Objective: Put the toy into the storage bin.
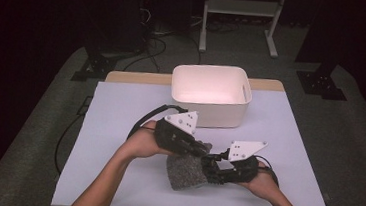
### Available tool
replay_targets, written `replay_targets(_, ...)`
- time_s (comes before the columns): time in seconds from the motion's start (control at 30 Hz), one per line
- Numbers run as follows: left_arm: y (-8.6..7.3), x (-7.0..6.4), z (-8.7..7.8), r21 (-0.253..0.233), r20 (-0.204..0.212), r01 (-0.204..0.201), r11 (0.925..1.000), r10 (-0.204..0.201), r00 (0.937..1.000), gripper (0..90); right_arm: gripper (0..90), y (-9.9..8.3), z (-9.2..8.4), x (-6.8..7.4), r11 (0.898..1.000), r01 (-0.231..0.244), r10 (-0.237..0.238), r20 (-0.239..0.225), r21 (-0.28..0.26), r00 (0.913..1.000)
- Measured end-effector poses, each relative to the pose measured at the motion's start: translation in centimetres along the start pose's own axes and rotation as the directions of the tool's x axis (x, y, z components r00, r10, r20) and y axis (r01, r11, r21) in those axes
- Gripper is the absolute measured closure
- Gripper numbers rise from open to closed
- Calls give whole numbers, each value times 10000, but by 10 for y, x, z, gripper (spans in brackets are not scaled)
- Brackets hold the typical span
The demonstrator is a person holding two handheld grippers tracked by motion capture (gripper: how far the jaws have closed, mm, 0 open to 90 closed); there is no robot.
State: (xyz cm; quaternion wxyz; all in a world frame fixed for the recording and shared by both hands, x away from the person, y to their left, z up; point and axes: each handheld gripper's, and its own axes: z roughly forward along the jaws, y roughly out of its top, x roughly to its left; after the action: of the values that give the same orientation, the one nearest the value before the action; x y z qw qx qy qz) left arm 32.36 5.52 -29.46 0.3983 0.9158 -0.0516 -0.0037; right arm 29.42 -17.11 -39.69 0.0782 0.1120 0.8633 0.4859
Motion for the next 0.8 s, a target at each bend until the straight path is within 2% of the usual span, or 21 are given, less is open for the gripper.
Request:
replay_targets(0.07,-2,2,9,321,69,38,9995,-40,10000,838,576,-2,-2,1,10000,16,-15,44,-70,10000)
replay_targets(0.17,-6,2,11,-35,182,152,9999,-152,9997,838,577,-5,-7,2,9999,9,-8,95,-158,10000)
replay_targets(0.33,-13,4,8,56,29,272,9996,-272,9996,835,577,-8,-13,-1,9996,-150,153,124,-241,9998)
replay_targets(0.43,-21,6,14,539,-87,409,9977,-405,9991,833,577,-12,-18,-4,9990,-282,286,122,-349,9995)
replay_targets(0.53,-27,7,16,611,-64,555,9966,-552,9985,832,577,-14,-20,-4,9983,-376,382,128,-434,9992)
replay_targets(0.8,-30,7,10,436,-19,615,9972,-615,9981,833,578,-12,-15,-4,9978,-402,407,75,-525,9991)
